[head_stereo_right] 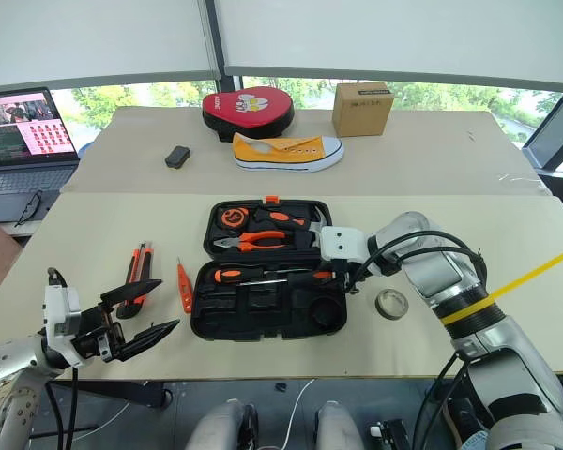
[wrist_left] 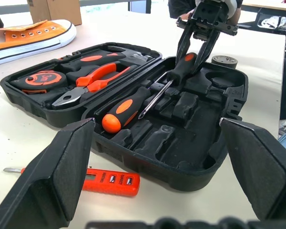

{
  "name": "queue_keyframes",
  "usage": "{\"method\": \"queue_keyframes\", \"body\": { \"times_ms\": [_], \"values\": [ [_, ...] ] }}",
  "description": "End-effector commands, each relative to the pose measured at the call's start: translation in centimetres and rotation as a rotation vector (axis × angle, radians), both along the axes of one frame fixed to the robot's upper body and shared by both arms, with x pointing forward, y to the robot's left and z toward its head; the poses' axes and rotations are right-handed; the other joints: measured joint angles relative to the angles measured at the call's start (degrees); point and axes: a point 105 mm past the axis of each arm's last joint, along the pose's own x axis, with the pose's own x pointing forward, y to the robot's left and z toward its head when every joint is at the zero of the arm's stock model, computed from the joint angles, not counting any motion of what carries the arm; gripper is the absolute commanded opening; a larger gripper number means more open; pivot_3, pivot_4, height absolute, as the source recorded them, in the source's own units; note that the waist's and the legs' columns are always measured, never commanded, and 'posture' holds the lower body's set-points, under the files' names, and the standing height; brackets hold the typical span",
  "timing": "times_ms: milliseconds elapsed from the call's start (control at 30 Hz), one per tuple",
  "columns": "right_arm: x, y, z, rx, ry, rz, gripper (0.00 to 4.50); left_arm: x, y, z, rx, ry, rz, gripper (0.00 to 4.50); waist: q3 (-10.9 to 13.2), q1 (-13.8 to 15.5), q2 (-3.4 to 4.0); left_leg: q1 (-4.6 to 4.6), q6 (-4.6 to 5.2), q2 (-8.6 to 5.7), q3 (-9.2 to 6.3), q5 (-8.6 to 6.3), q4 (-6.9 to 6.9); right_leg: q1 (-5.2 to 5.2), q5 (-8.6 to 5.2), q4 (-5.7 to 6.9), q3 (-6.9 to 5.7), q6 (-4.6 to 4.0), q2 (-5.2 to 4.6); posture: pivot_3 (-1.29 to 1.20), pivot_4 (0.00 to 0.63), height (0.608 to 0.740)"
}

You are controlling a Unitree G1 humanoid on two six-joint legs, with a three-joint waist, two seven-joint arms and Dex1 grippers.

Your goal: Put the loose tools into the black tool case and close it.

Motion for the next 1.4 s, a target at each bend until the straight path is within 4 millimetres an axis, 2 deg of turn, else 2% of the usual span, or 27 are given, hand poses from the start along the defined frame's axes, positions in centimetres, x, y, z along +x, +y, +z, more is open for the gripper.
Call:
{"method": "queue_keyframes", "body": {
  "times_ms": [33,100,200,300,467,600,733,867,967,1067,1200,1300,1367,1400],
  "values": [
    [-0.2,0.2,0.9,0.044,-0.019,0.007,2.21,0.1,-0.3,0.6,0.004,-0.036,-0.011,4.5,0.0,-0.01,0.0,0.0,0.0,0.0,0.0,0.0,0.0,0.0,0.0,0.0,0.0,0.0,0.0,0.0,0.15,0.74],
    [-0.4,1.3,2.9,0.149,-0.071,0.088,2.93,0.1,-0.3,0.5,0.004,-0.035,-0.012,4.5,0.01,-0.08,-0.02,0.0,0.0,0.01,0.0,0.0,0.0,0.0,0.0,0.0,0.0,0.0,0.02,0.0,0.15,0.74],
    [-0.5,1.5,4.4,0.217,-0.079,0.114,2.93,0.1,-0.2,0.5,0.004,-0.033,-0.009,4.5,0.02,-0.33,-0.03,0.0,0.0,0.02,0.0,0.0,-0.01,-0.01,0.0,0.0,0.0,0.0,0.05,0.0,0.15,0.74],
    [-0.8,2.2,4.8,0.281,-0.035,0.123,2.93,0.2,-0.1,0.4,0.004,-0.033,-0.004,4.5,0.02,-0.36,-0.04,-0.01,0.0,0.03,0.0,0.0,-0.01,-0.01,0.0,-0.01,0.0,0.0,0.04,0.0,0.15,0.74],
    [-0.4,4.1,2.1,0.284,-0.011,0.117,1.55,0.2,-0.4,0.3,-0.001,-0.036,-0.001,4.5,0.02,-0.49,-0.05,0.01,0.0,0.06,0.0,0.0,-0.01,-0.02,0.0,0.03,0.0,0.0,0.06,0.0,0.15,0.74],
    [0.5,3.6,-0.9,0.189,-0.011,0.102,0.13,0.0,-0.4,0.1,-0.002,-0.026,0.004,4.5,0.02,-0.37,-0.05,0.0,-0.01,0.01,0.03,0.0,-0.01,-0.03,0.0,0.03,0.01,-0.01,0.03,0.0,0.15,0.74],
    [0.5,3.8,-2.5,0.157,0.0,0.104,0.06,-0.2,0.0,-0.3,0.007,-0.016,0.032,4.5,-0.06,-0.4,-0.17,0.11,-0.01,0.02,0.04,0.01,-0.01,0.07,0.0,0.02,0.0,0.0,0.03,0.0,0.15,0.74],
    [0.2,4.5,-2.7,0.162,-0.012,0.122,0.06,-0.2,0.5,-0.4,0.014,-0.013,0.066,4.5,-0.1,-0.5,-0.22,0.37,-0.02,0.08,0.05,0.0,-0.01,0.22,-0.02,0.07,0.01,-0.03,0.04,0.0,0.15,0.74],
    [0.2,4.8,-0.6,0.283,-0.047,0.115,0.06,-0.4,1.5,-0.2,0.005,-0.008,0.121,4.5,-0.11,-0.52,-0.24,0.46,-0.03,0.11,0.06,0.0,-0.02,0.24,-0.04,0.15,0.03,-0.08,0.03,0.0,0.15,0.74],
    [-0.1,3.5,2.0,0.421,-0.01,0.065,0.06,-0.7,3.7,0.3,-0.041,0.009,0.241,4.5,-0.08,-0.52,-0.25,0.35,-0.04,0.13,0.06,0.0,-0.07,0.12,-0.06,0.17,0.03,-0.11,0.0,0.0,0.15,0.74],
    [-1.8,-0.2,3.1,0.491,-0.035,0.103,1.12,-2.3,8.1,0.2,-0.044,0.068,0.451,4.5,-0.04,-0.36,-0.25,0.22,-0.03,0.1,0.05,0.0,-0.09,0.03,-0.06,0.09,0.0,-0.11,-0.12,0.0,0.15,0.74],
    [-2.9,-4.1,4.6,0.738,-0.093,0.028,2.14,-5.3,13.3,-1.6,-0.032,0.203,0.727,4.5,-0.05,-0.4,-0.41,0.25,0.04,0.09,0.06,-0.07,-0.11,0.15,-0.06,-0.09,-0.04,-0.11,-0.16,0.0,0.15,0.74],
    [-3.8,-6.0,4.2,0.788,-0.131,-0.003,2.91,-7.1,15.8,-2.7,-0.013,0.293,0.884,4.5,-0.02,-0.49,-0.45,0.26,0.02,0.11,0.06,-0.09,-0.15,0.16,-0.07,-0.12,-0.04,-0.1,-0.13,0.0,0.15,0.74],
    [-4.1,-6.6,4.0,0.807,-0.126,-0.021,3.2,-7.5,16.2,-2.8,-0.013,0.306,0.915,4.5,-0.01,-0.51,-0.45,0.26,0.02,0.1,0.07,-0.09,-0.16,0.15,-0.07,-0.11,-0.04,-0.11,-0.13,0.0,0.15,0.74]
  ]
}}
